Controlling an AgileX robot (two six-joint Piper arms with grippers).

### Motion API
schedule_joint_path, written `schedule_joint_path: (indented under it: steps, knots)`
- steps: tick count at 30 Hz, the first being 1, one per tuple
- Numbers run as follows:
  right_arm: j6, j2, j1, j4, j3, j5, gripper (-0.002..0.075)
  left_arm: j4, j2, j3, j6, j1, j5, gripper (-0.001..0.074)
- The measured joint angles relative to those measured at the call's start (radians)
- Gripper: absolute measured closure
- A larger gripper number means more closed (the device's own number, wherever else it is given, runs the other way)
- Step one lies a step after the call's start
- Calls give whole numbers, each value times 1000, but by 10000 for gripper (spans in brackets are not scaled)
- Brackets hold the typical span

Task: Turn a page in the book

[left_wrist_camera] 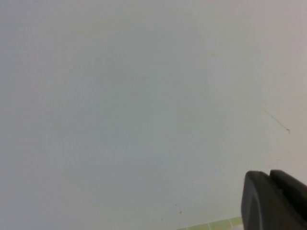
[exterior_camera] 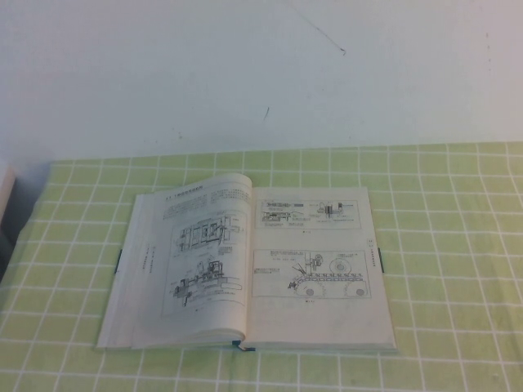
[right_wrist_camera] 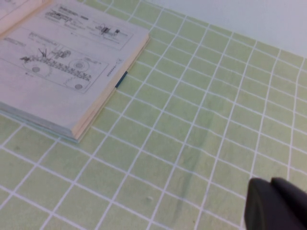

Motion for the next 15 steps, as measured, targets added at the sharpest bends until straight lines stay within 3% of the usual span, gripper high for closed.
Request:
schedule_joint_path:
  steps: [4,7,10,15]
  knots:
    - [0,0,0,0,0,0,729,558,-2,29,-583,17,23,738]
    - [0,0,0,0,0,0,729,758,-2,58,-868,68,86,738]
    - [0,0,0,0,0,0,729,847,-2,85,-1022,136,166,738]
    - [0,0,0,0,0,0,729,963,-2,137,-1096,180,176,738]
